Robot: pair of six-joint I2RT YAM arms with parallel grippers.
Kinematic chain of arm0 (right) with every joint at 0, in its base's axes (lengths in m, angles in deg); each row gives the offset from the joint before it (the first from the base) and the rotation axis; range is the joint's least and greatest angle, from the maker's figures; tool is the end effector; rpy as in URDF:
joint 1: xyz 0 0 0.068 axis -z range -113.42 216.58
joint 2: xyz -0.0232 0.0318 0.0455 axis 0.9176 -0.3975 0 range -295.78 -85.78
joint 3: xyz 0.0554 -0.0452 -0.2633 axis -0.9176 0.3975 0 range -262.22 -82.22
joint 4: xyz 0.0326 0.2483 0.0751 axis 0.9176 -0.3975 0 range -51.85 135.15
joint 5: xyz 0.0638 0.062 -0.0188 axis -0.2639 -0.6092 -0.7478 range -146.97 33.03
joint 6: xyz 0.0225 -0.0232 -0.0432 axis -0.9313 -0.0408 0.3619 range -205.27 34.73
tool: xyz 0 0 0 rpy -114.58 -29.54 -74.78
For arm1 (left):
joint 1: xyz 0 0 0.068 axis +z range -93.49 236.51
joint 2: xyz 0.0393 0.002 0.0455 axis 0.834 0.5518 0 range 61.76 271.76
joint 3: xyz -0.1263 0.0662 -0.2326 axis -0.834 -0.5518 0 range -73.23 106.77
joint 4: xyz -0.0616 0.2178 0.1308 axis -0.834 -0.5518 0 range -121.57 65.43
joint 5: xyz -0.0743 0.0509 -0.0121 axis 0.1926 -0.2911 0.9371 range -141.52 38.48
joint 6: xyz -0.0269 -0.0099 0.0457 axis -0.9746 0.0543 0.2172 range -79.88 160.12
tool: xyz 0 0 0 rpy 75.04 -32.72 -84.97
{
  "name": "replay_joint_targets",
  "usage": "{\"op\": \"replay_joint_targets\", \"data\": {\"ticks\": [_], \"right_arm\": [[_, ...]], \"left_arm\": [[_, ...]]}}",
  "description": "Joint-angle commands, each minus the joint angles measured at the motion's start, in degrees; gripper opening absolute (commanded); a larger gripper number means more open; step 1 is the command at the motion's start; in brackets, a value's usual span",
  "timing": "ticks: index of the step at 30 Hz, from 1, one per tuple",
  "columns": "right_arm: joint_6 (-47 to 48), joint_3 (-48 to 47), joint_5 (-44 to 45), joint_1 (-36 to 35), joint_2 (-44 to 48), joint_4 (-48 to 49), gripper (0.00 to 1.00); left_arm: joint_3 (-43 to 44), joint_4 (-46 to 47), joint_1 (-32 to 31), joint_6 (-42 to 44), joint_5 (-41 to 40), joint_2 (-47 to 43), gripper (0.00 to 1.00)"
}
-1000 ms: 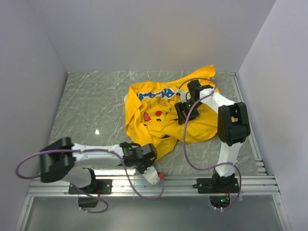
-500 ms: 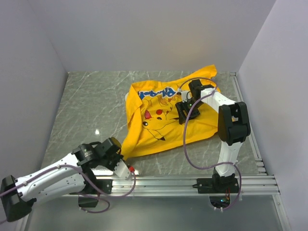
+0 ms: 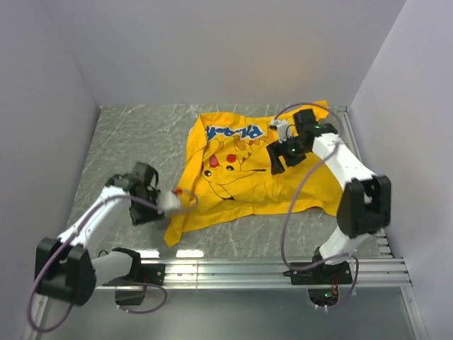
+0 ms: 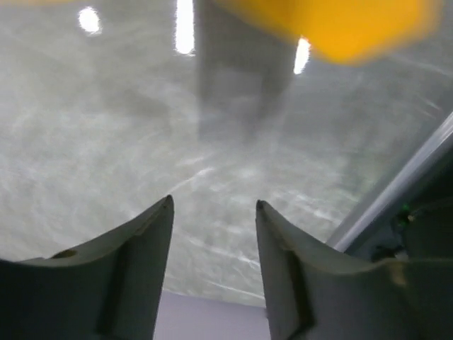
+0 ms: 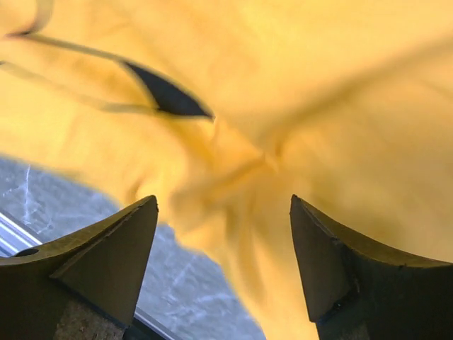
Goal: Put the pillow into the pillowcase
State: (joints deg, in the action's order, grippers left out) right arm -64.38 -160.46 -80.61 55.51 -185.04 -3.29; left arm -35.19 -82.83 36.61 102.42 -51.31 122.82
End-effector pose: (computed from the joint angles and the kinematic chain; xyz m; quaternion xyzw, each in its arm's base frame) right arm 0.3409 0.0813 0.2424 -0.3002 0.9159 0.1859 0.1911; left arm 0.1483 -0.0538 0.1957 0.6556 0.7513 0.0258 0.0716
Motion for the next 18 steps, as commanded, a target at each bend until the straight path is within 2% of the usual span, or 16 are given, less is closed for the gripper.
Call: {"op": "replay_joint_targets", "data": {"ticks": [1,2,3,5,6,7,8,9,11,14,15,18], "right_arm": [[4.95,1.07,1.39,0.88,12.23,-1.91,0.83],[6.09,1.59,3.75,0.96,13.73,-2.96,0.83],[6.88,3.16,5.78,0.88,16.62,-3.32,0.83],[10.55,6.59,9.03,1.14,20.23,-2.28,0.83],[11.89,11.3,12.35,1.31,24.34,-1.22,0.84],[13.12,14.05,14.13,1.31,26.47,0.27,0.86],[15.04,16.77,16.15,1.31,28.32,3.85,0.9],[15.93,20.63,18.95,1.31,30.6,5.19,0.9],[16.9,22.59,20.47,1.31,31.15,6.34,0.9],[15.69,23.22,19.42,1.67,30.1,7.65,0.9],[15.24,23.39,19.25,1.67,29.05,8.36,0.89],[13.75,23.57,18.89,1.67,25.54,11.79,0.88]], "left_arm": [[14.31,2.62,10.47,-10.96,8.03,7.46,0.59],[17.39,1.67,15.89,-13.67,10.58,9.32,0.59],[24.12,1.4,18.38,-15.44,17.48,10.91,0.59],[29.87,1.04,21.81,-20.52,24.45,13.03,0.63],[33.38,2.17,21.4,-21.69,26.66,13.03,0.81],[34.02,4.1,20.26,-23.61,29.3,12.51,0.87],[34.03,7.08,14.86,-29.9,28.19,12.07,0.88],[33.68,12.15,11.76,-32.05,26.44,12.24,0.89],[33.07,16.49,6.05,-38.88,23.96,14.52,0.9],[32.88,21.86,5.14,-48.81,25.89,21.36,0.88],[33.15,22.57,5.14,-50.42,25.9,23.3,0.83],[31.75,28.71,4.96,-55.09,24.32,27.79,0.77]]}}
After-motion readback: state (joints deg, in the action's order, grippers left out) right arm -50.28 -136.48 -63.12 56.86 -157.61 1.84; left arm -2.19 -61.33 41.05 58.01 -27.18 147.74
